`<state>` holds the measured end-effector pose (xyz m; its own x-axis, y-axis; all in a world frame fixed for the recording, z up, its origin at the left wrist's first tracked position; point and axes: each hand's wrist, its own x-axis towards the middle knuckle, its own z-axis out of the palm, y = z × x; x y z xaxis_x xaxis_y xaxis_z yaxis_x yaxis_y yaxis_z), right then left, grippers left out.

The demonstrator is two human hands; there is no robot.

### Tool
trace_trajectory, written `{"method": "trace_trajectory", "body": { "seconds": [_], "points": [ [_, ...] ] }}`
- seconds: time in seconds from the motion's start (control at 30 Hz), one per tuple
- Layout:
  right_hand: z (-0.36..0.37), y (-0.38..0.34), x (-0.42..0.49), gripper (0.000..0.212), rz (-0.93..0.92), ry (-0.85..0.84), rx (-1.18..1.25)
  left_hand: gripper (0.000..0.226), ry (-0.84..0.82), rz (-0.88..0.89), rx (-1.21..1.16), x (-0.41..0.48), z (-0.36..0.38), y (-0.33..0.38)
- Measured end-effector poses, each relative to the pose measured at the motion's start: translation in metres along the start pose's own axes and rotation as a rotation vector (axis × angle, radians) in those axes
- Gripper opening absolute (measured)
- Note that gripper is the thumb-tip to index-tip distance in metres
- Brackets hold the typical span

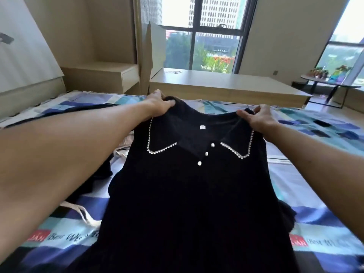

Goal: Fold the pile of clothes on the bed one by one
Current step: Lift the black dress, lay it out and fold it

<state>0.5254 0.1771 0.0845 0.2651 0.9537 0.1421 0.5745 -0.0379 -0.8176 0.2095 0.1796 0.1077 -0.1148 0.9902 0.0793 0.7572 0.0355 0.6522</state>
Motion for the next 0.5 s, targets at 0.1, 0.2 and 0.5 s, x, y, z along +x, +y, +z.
{"method": "trace_trajectory", "body": {
  "seconds": [0.1, 0.2, 0.5],
  "points": [
    [0.013, 0.034, 0.017, 0.068, 0.086, -0.090, -0.061, 0.078, -0.099, -0.121, -0.037, 0.014, 0.020, -0.024],
    [0.006, 0.095, -0.007, 0.036, 0.107, -0.188, -0.199, 0.051, -0.193, -0.163, 0.029, 0.000, 0.048, -0.093],
    [-0.008, 0.184, -0.118, 0.037, 0.246, -0.207, -0.236, 0.040, -0.051, -0.390, 0.060, -0.087, 0.081, -0.200]
  ]
}}
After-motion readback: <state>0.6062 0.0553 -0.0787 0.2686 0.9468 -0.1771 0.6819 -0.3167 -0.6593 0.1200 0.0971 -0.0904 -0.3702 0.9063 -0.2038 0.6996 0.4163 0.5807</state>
